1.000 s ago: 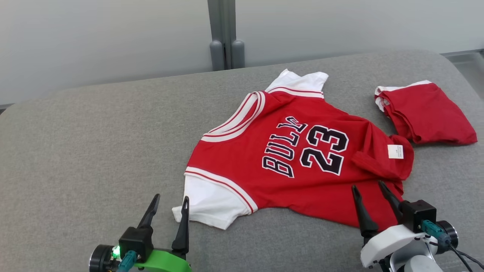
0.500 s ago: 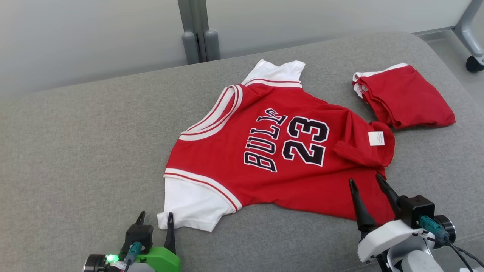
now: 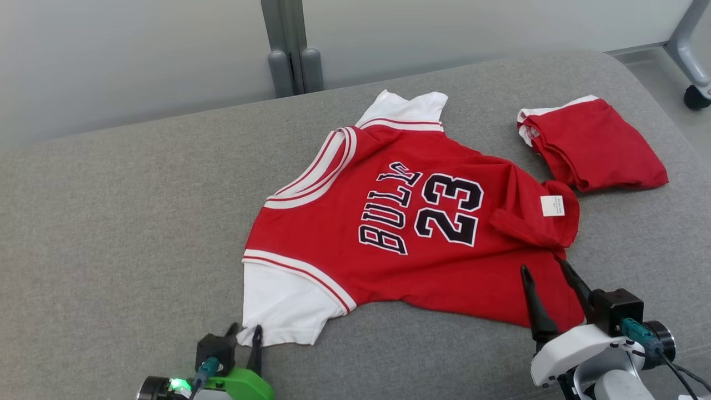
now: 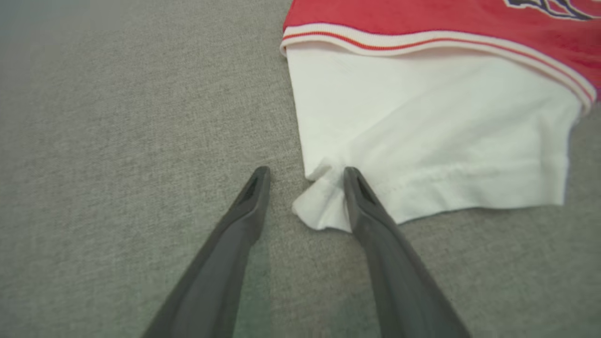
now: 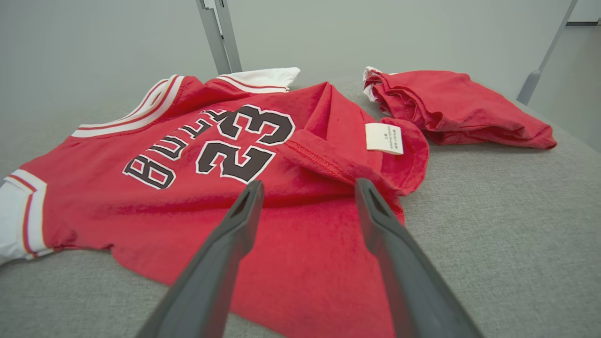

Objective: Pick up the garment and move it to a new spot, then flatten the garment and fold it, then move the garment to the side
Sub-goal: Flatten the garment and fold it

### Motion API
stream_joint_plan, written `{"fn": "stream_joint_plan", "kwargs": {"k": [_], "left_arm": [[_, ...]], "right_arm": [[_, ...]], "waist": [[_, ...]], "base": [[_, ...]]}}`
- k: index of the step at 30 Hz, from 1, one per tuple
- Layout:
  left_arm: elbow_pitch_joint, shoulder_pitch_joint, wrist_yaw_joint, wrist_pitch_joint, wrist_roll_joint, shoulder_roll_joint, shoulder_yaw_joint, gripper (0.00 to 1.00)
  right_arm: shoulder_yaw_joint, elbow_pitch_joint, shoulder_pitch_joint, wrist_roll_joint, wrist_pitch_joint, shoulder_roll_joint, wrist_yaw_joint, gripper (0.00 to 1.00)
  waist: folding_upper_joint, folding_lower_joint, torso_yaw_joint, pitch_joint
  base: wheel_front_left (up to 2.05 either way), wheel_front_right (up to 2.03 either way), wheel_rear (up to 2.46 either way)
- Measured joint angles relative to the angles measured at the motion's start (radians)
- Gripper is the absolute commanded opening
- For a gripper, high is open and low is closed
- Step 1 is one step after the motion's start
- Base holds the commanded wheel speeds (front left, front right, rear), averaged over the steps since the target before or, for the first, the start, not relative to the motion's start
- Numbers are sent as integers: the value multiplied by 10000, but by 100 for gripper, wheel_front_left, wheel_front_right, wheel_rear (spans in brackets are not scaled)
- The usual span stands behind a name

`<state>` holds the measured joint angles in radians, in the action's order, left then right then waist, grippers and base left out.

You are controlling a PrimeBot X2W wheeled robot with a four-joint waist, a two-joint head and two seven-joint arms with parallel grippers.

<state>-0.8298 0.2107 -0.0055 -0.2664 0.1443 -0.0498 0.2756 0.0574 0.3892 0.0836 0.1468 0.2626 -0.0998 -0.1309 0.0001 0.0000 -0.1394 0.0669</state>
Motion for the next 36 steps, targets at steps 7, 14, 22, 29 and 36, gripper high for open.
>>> {"fn": "stream_joint_plan", "kwargs": {"k": [7,14,22,29,36], "left_arm": [[621,-93,65,25,337,19,234,0],[3417,-558,232,25,585,15,-606,0],[4681,-1038,324,25,575,17,-855,0],[4830,-1092,336,23,577,17,-798,0],[4830,-1145,324,23,564,17,-803,0]], "right_arm": [[-430,316,3,-111,0,121,0,100],[-1459,1133,-182,-328,-522,297,0,100],[-2121,1946,-372,-504,-1026,483,2,100],[-1446,2520,-112,178,-1030,499,0,100],[-1476,3116,195,-343,-1024,487,2,100]], "waist": [[0,0,96,-109],[0,0,101,-125],[0,0,111,-90],[0,0,120,-136],[0,0,297,-183]], "base": [[0,0,0],[0,0,0],[0,0,0],[0,0,0],[0,0,0]]}}
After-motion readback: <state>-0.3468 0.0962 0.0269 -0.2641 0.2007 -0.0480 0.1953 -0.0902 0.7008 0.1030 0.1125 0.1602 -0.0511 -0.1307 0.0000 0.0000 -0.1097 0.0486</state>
